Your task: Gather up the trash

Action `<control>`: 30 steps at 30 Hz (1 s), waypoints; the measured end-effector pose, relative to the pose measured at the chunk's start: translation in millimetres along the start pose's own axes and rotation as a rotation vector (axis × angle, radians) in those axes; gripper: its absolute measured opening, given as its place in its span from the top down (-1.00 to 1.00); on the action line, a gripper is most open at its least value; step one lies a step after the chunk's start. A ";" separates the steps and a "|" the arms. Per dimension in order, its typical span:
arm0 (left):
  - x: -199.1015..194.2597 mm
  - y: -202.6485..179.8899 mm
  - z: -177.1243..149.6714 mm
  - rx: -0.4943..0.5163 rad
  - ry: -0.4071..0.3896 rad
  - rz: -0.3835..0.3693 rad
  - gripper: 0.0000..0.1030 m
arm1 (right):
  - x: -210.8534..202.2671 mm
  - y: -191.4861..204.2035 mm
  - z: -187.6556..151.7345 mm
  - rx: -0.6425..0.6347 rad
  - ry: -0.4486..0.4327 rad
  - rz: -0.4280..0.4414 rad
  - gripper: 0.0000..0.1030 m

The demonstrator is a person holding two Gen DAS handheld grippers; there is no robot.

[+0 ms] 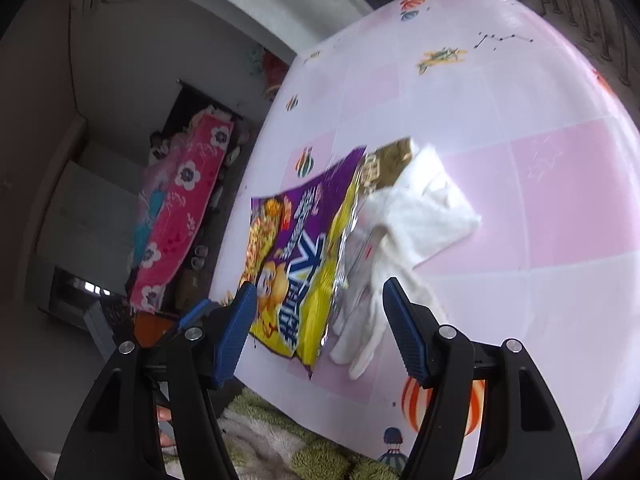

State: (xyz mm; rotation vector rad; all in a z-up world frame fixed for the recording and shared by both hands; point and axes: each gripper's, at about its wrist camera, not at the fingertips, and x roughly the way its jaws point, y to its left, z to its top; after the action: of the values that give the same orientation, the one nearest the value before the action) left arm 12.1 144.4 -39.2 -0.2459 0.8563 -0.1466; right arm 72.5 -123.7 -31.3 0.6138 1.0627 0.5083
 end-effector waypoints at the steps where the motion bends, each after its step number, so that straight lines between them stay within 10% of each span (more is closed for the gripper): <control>1: 0.9 0.8 -0.5 -0.002 -0.002 -0.005 -0.51 | 1.3 1.1 -2.2 0.000 0.011 -0.004 -0.22; 12: 41.8 14.8 16.1 -0.091 -0.012 -0.022 -0.04 | 11.4 10.0 -6.2 0.014 0.102 -0.038 -0.06; 18: 53.4 20.3 19.3 -0.100 -0.002 -0.028 0.16 | -19.1 49.4 -25.9 -0.188 -0.011 0.055 -0.05; 30: 70.8 20.0 31.5 -0.042 -0.018 0.016 0.46 | 58.8 79.0 -50.9 -0.245 0.267 -0.002 -0.05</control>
State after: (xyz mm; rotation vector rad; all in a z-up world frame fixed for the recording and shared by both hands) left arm 82.5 152.5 -76.4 -0.2788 0.8444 -0.1112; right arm 42.6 -16.9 -33.1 0.3331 1.2294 0.7208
